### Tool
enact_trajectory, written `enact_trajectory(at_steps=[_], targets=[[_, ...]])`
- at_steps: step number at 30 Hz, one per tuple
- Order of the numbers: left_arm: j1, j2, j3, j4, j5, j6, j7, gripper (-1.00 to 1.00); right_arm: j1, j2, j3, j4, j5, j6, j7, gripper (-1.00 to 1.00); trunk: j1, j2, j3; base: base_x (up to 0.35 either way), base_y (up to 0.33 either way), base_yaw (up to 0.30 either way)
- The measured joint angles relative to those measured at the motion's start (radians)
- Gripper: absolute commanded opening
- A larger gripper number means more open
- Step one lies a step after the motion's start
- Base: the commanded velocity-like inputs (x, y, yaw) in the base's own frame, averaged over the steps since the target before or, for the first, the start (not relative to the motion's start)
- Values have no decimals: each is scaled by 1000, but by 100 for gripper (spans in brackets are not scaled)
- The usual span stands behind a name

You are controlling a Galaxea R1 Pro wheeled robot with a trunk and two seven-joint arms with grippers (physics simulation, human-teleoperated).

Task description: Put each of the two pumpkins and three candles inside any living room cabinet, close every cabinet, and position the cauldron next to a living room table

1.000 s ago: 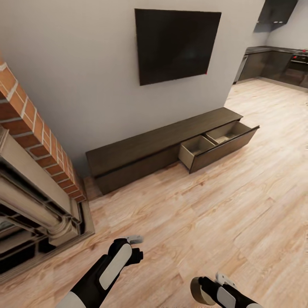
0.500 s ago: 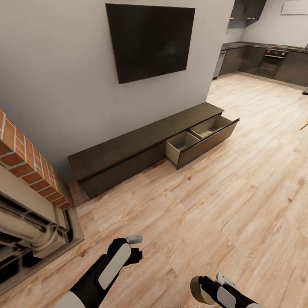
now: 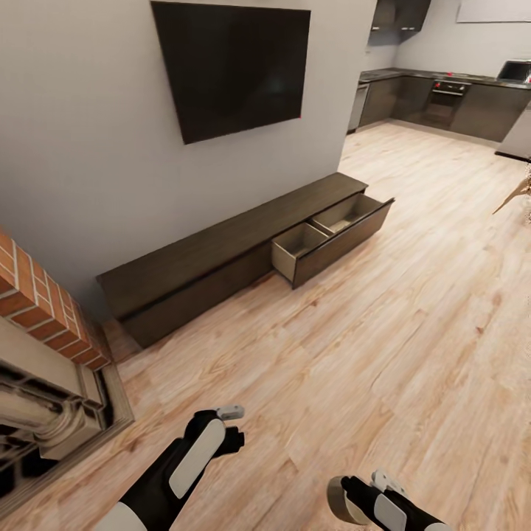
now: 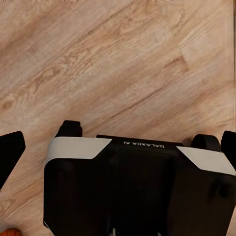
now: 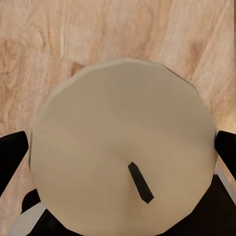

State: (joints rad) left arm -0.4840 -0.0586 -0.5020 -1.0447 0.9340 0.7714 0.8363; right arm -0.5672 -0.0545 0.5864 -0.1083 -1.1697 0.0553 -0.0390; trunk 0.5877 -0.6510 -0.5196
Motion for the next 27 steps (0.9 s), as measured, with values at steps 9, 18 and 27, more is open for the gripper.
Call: enact_trajectory(at_steps=[9,18,27], targets=[[0,-1,-5,-5,1,0,1,100,0,0,0,0,0,4,0,-100,0,0,0,0,0,-265],[0,-2,-5,-5,0,0,2,100,0,0,1,0,0,6,-1,-100,0,0,0,0,0,-279],[-2,-3,-7,-7,-1,-1,3,100,0,0,1,0,0,4,-1,-100,0,0,0,0,0,-280]])
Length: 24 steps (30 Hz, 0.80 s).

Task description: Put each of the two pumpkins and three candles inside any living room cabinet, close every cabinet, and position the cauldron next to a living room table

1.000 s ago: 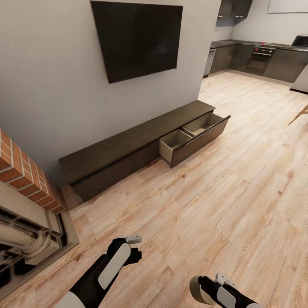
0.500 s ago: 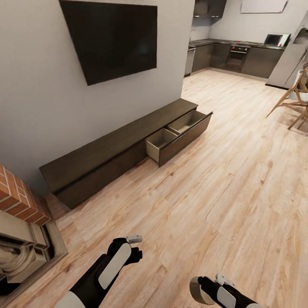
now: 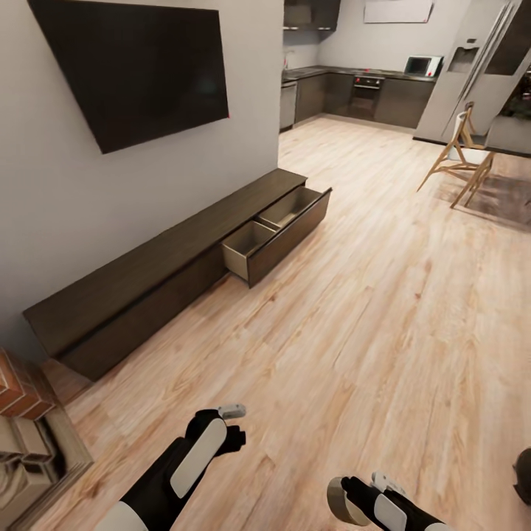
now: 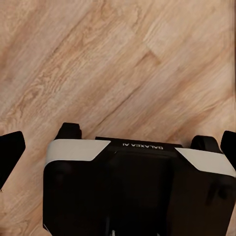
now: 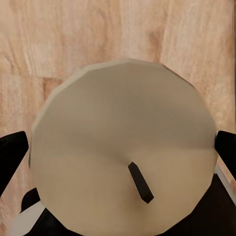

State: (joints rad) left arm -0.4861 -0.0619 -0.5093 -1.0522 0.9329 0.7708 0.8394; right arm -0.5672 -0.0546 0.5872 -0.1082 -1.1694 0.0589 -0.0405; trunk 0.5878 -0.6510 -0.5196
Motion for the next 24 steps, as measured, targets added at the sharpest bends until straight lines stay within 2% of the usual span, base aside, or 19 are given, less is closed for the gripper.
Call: enact_trajectory(at_steps=[9,24], targets=[[-19,25,10,2,-2,-2,-1,100,0,-1,0,0,0,1,1,-100,0,0,0,0,0,-280],[-20,27,10,-2,-1,0,-2,100,0,-1,0,1,1,-11,0,-100,0,0,0,0,0,-280]])
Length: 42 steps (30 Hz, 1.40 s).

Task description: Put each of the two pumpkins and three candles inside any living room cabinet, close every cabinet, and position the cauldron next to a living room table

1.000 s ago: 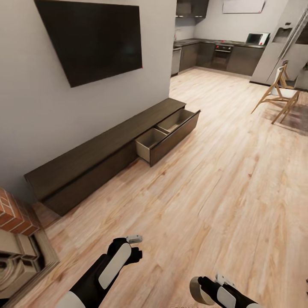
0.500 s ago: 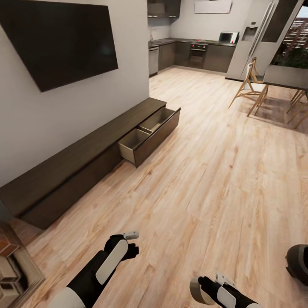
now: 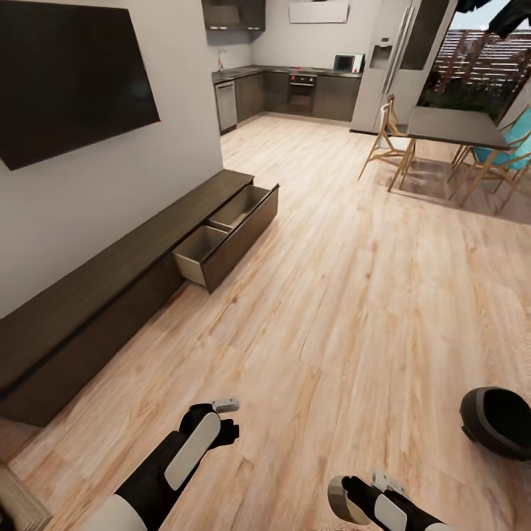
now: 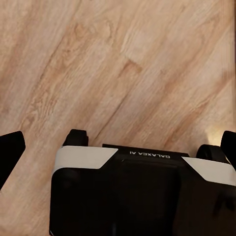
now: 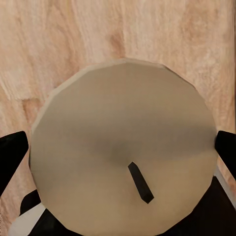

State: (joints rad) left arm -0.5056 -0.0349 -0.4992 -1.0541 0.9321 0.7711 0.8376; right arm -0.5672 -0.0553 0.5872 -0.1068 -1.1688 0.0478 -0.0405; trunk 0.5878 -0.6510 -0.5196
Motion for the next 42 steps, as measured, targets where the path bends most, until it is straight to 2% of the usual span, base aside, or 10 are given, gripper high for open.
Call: enact_trajectory(at_steps=[15,21,33,42], targets=[[0,1,0,0,0,2,0,100,0,0,-1,2,-1,-6,0,-100,0,0,0,2,0,-280],[0,1,0,0,0,2,0,100,0,0,-2,2,-16,-11,0,-100,0,0,2,103,43,-278],[0,10,2,0,1,2,0,100,0,1,-3,27,-17,-38,-3,-100,0,0,16,158,237,-204],[0,13,2,-3,2,2,0,100,0,1,-3,27,-16,-38,-3,-100,0,0,27,86,231,-63]])
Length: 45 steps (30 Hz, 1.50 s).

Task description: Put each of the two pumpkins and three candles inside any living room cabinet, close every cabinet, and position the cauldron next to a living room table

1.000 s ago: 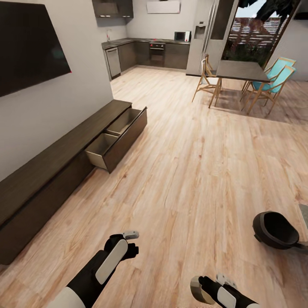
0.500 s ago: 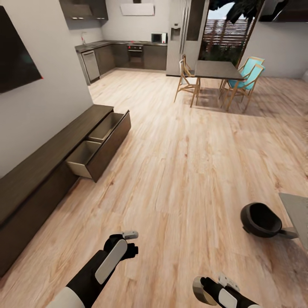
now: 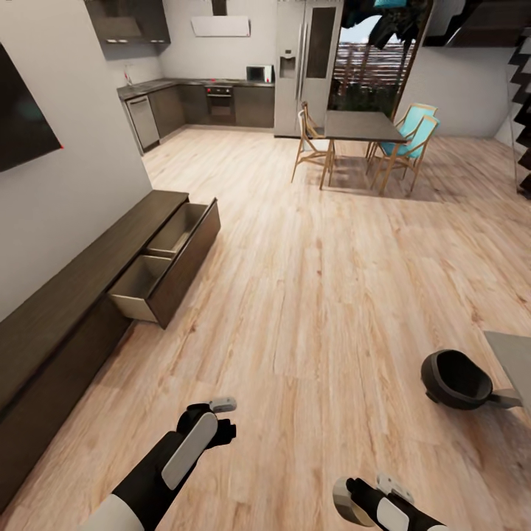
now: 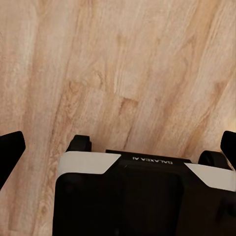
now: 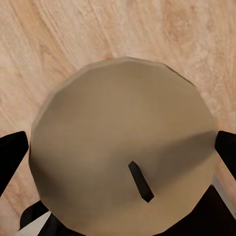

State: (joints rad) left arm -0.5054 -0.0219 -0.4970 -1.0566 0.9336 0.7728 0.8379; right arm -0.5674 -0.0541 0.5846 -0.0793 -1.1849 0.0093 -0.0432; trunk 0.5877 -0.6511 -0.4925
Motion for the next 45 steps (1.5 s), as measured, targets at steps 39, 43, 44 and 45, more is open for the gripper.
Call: enact_trajectory(at_steps=[39,43,44,45], targets=[[0,-1,-1,0,0,0,0,100,0,1,0,0,0,0,-1,-100,0,0,63,1,3,-1],[0,-1,-1,-1,0,0,0,100,0,1,0,0,0,0,-1,-100,0,0,70,0,0,0],[0,-1,-1,0,0,0,0,100,0,1,0,0,0,0,-1,-100,0,0,71,0,0,0],[0,-1,-1,-1,0,0,0,100,0,1,-1,0,0,0,-2,-100,0,0,73,0,0,0]])
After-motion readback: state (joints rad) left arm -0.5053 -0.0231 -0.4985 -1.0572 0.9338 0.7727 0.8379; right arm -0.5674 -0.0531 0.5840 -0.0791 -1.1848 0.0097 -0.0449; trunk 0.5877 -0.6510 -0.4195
